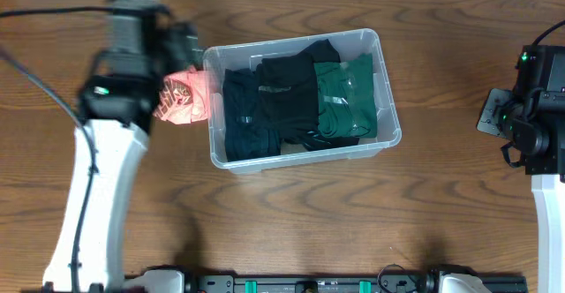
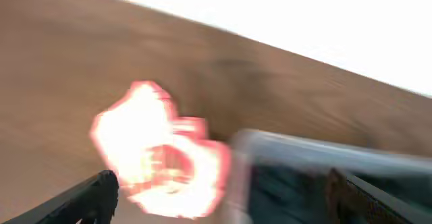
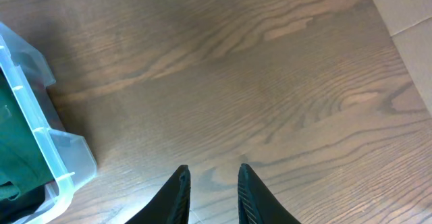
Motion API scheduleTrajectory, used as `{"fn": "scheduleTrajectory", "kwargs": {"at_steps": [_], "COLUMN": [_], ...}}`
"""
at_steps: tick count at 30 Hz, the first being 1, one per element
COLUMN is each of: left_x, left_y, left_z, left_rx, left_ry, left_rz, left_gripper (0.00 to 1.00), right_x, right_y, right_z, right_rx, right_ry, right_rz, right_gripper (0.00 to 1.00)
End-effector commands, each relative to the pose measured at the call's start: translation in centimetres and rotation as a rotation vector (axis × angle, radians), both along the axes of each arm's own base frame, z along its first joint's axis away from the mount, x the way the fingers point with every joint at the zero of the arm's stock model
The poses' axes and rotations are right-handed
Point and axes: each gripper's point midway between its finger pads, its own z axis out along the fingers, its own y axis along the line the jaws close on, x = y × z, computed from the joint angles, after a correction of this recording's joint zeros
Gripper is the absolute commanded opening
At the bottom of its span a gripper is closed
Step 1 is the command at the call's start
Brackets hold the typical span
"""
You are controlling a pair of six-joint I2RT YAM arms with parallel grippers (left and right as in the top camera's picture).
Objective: Pack container
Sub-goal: 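Move the left gripper back to the pink shirt and grasp it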
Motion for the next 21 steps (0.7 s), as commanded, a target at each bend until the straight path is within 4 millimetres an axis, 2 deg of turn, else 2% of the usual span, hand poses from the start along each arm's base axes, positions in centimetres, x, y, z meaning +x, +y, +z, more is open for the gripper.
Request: {"fn": "scheduleTrajectory", "kwargs": {"at_steps": [1,3,7,11,15,21], "left_x": [0.7,1.1,1.4,1.3,2.4,3.3], "left_y": [3.9,5.8,8.1,9.8,8.4,6.9], "left_z": [-6.1,-9.2,-15.9,-21.0,-23.5,-25.3], "left_rx": [-0.106,-0.173,-0.289,-0.326,-0.391,-0.482], "left_ry": [0.149,0.217,0.352,0.446,0.456,0.451], "left_rz": [0.075,0.099,0.136,0.178,0.094,0.043], "left_gripper": [0.98,0.98,0.98,0.98,0.98,0.98], "right_x": [0.0,0.0,0.0,0.0,0.0,0.1], "right_y": [-0.3,-0.3,-0.3,-0.3,-0.3,-0.3], "right_z": [0.0,0.0,0.0,0.0,0.1,0.1], "right_rx": [-0.004,-0.004,-0.004,-0.004,-0.004,-0.004], "right_ry": [0.001,0.001,0.001,0.001,-0.002,-0.004], "right_rz": [-0.004,-0.004,-0.004,-0.004,-0.004,-0.004], "right_gripper": [0.23,0.23,0.23,0.23,0.23,0.24]}}
